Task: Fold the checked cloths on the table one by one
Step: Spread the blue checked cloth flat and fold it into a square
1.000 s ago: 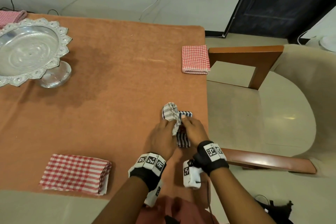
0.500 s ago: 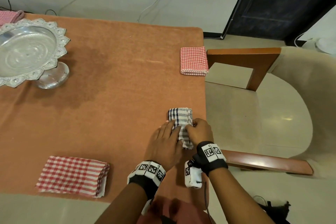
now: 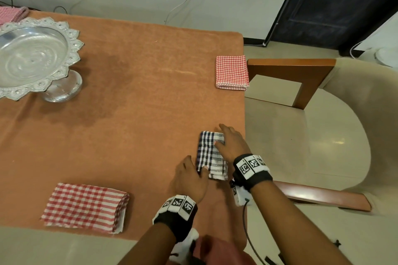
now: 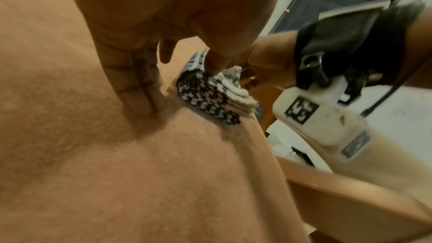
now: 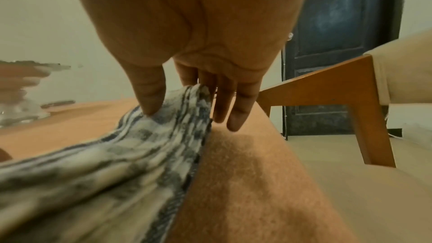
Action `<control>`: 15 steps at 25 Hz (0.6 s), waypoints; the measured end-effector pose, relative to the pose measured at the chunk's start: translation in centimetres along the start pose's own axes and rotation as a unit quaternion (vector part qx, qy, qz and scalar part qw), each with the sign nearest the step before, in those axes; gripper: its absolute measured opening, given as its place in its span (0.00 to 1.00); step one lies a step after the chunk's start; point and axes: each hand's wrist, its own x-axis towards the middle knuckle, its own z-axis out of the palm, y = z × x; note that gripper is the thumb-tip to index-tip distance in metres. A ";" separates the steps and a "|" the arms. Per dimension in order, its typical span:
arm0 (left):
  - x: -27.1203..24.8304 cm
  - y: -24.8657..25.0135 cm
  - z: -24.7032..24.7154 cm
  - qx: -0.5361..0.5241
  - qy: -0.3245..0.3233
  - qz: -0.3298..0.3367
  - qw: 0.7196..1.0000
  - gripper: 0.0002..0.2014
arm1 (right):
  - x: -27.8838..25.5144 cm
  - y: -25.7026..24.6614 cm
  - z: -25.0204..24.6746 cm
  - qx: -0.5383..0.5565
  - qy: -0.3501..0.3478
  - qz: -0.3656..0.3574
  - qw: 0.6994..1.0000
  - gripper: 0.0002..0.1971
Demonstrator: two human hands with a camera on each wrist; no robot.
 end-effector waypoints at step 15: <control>4.6 -1.6 -2.4 0.029 0.029 0.123 0.992 0.23 | -5.2 1.1 1.8 0.124 0.001 0.187 0.975 0.23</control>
